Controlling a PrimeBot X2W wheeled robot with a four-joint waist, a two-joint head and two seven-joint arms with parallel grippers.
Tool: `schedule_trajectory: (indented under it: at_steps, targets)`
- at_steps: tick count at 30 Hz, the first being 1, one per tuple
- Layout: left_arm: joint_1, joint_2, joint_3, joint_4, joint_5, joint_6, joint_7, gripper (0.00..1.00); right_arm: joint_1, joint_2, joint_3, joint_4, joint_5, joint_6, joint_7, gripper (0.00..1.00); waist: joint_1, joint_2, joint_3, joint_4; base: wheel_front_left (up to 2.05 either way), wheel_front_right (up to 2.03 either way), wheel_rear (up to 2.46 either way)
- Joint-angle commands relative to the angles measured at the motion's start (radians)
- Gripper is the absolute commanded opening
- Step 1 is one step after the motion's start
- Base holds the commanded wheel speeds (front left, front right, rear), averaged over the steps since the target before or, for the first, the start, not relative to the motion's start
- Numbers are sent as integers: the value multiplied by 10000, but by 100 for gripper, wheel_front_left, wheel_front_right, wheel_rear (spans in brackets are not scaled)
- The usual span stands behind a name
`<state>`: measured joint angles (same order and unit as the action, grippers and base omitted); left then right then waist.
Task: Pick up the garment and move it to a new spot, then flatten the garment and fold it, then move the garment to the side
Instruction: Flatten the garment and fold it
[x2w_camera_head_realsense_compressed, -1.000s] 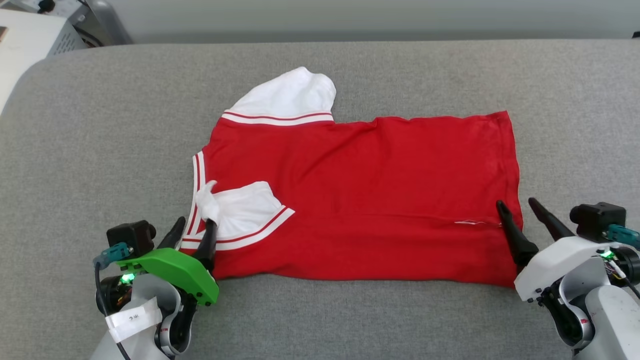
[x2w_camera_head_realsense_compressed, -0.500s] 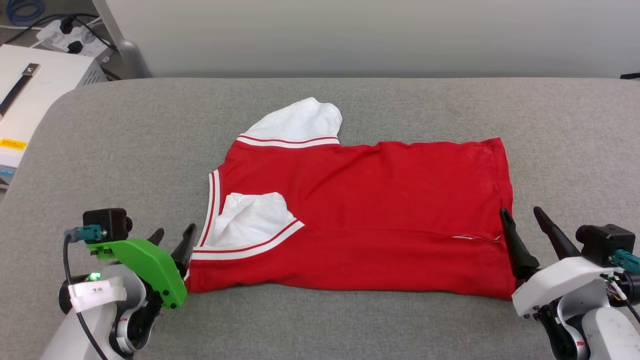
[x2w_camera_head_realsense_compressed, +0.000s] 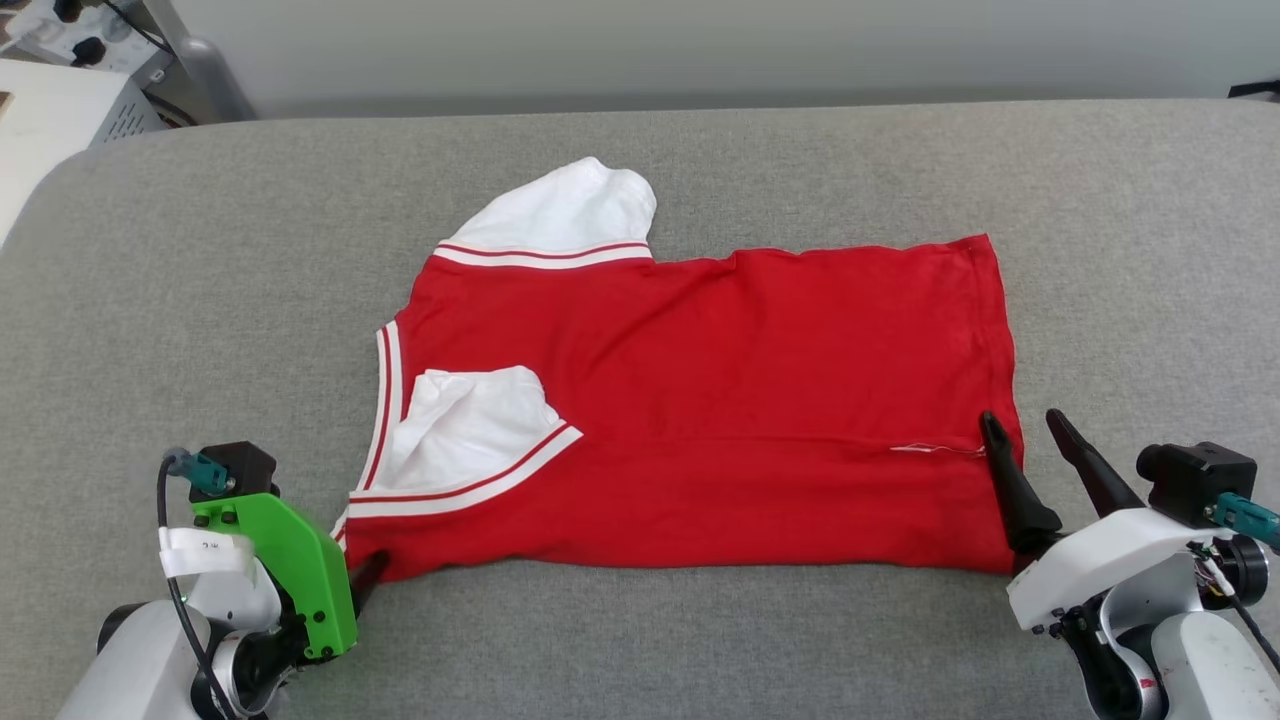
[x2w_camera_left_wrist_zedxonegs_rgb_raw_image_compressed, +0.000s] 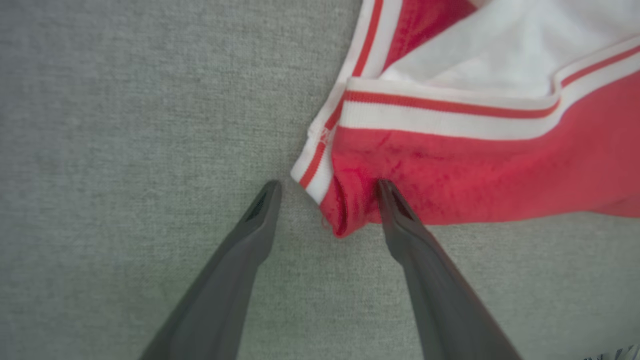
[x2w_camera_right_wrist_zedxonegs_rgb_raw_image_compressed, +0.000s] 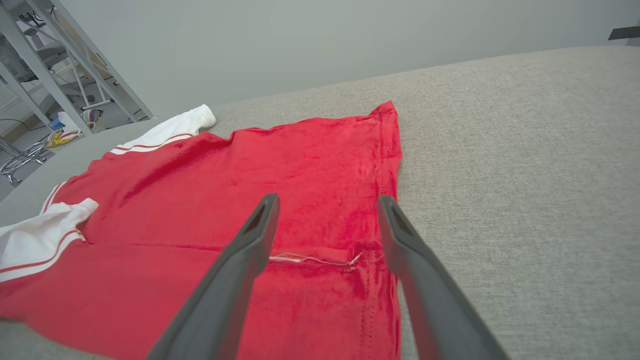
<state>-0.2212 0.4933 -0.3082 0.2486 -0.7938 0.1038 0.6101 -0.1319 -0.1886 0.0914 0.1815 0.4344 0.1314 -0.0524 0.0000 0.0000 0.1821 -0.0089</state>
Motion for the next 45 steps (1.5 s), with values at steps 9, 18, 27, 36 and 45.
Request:
schedule_trajectory:
  at_steps: [9,18,27,36,45]
  targets:
    - [-368,-571,-540,1104,-422,-659,413,49,-253,-160,-87,223,312,-7,59,100,0,0,508,-275,0,0,0]
    - [-634,-675,-678,1234,-116,-1078,-433,0,-142,-401,-881,375,630,-7,1289,100,0,0,154,-51,0,0,0]
    - [-312,-228,-554,-418,338,-737,-978,0,190,-1110,-1140,-362,927,-7,5113,100,0,0,-43,232,0,0,0]
    - [-127,-97,-543,-2033,535,-219,-855,0,195,-959,-693,-557,882,-7,7165,100,0,0,432,490,0,0,0]
    - [24,-156,-553,-2291,504,-108,-974,0,188,-582,-2,196,953,-7,7894,0,0,0,596,534,0,0,0]
